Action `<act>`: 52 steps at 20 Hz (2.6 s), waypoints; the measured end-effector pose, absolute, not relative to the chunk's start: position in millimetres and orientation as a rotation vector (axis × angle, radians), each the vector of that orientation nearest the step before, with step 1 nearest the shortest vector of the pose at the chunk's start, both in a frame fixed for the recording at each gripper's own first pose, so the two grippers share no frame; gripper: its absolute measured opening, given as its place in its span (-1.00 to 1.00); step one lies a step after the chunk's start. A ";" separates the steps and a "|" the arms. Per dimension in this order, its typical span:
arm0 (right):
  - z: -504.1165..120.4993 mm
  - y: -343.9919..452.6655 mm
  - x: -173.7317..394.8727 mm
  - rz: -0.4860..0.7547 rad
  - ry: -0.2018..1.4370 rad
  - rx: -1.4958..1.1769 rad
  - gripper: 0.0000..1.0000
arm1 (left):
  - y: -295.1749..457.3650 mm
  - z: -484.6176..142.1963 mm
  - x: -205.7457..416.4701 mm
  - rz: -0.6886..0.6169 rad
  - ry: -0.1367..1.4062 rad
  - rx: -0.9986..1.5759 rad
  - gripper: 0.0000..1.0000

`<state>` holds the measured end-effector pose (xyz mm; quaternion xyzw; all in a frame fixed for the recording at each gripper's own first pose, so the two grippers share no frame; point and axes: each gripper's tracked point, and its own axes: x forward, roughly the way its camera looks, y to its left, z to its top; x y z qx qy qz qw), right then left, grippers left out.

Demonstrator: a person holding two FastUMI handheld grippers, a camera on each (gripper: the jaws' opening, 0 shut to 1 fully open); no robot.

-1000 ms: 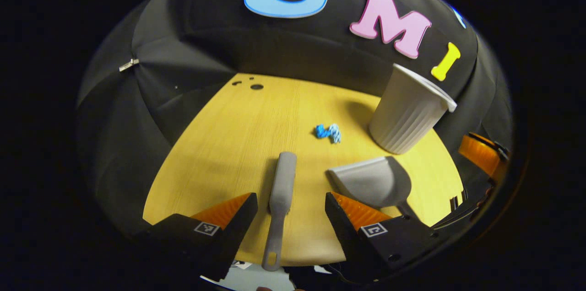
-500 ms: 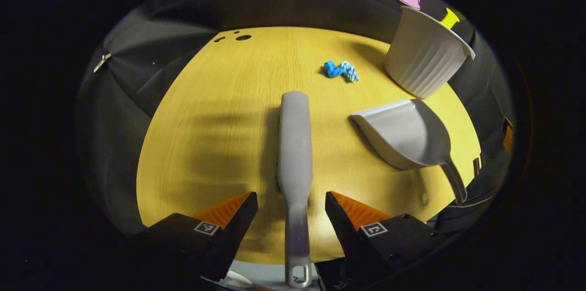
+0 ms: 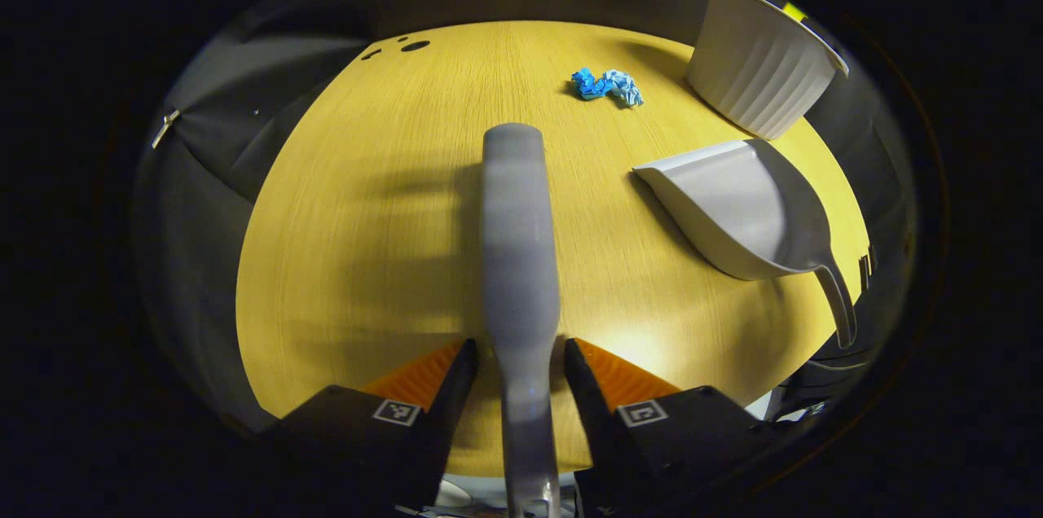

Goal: Pick up the small broom and dustpan from the desktop, sweep the trash into the dustpan with the broom, and then empty the trash into the garbage bin.

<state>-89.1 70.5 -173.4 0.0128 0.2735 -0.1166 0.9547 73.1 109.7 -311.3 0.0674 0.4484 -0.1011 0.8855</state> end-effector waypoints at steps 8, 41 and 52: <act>-189.5 92.3 -70.8 -0.178 0.588 0.023 0.96 | 114.0 -308.7 76.2 -0.233 0.895 0.162 -0.41; -346.2 73.8 -21.2 -0.011 1.029 -0.082 0.48 | 136.6 -275.2 3.3 -0.040 0.942 0.007 -0.37; -327.9 32.1 -31.5 0.083 1.040 -0.085 -0.24 | 112.0 -259.3 69.2 -0.061 0.906 0.076 -0.43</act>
